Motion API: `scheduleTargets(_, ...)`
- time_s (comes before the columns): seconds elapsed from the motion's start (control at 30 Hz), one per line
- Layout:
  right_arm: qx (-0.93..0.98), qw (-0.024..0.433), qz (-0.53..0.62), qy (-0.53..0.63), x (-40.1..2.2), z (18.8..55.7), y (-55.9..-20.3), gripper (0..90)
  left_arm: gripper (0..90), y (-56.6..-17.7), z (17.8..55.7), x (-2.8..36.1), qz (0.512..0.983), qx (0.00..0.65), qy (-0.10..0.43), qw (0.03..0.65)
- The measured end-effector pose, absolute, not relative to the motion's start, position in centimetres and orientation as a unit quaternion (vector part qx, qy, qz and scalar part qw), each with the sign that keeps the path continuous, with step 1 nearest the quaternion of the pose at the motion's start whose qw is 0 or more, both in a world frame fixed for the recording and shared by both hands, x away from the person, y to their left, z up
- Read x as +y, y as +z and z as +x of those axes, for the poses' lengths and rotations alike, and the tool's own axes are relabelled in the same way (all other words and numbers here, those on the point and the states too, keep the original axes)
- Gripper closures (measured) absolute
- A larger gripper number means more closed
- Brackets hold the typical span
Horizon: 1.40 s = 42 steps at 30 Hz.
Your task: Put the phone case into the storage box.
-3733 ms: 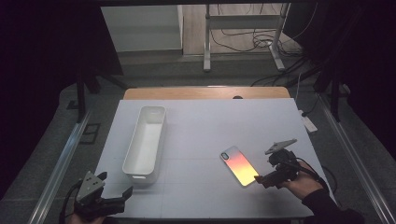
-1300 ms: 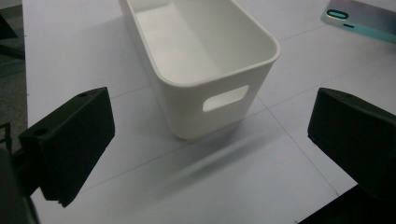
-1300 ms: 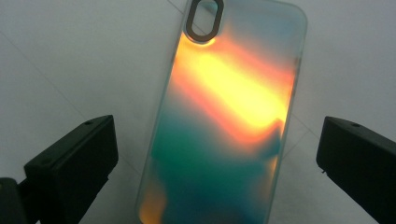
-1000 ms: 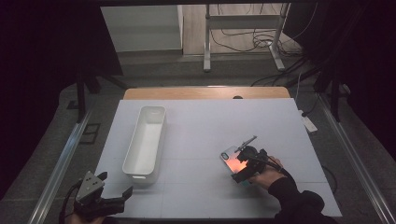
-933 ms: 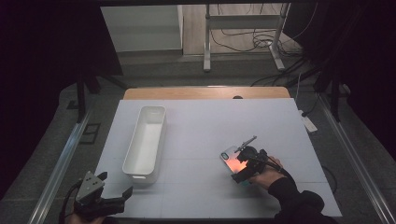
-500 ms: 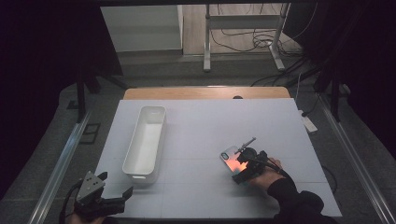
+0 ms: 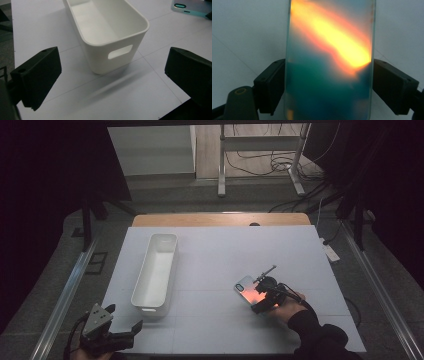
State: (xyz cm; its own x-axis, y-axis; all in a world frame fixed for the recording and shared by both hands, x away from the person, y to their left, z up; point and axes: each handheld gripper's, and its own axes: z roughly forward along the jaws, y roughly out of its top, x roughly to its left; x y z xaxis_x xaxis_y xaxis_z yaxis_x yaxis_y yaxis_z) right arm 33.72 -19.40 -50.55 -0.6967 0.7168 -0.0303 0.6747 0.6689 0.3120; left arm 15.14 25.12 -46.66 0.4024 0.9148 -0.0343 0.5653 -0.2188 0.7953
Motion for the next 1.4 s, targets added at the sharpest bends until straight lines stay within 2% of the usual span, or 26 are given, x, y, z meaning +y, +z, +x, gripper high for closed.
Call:
scheduleTargets(0.8,0.908,0.07,0.366,0.19,-20.2,33.4,-49.4,17.2,2.0,-46.6,15.4,25.0,0.753,0.492,0.219,0.377)
scheduleTargets(1.07,0.905,0.068,0.352,0.229,-20.9,33.2,-48.5,17.2,2.0,-46.5,15.6,25.4,0.747,0.488,0.2,0.404)
scheduleTargets(1.4,0.903,0.071,0.334,0.261,-21.4,32.7,-47.5,17.2,0.6,-46.0,15.8,24.9,0.748,0.472,0.214,0.415)
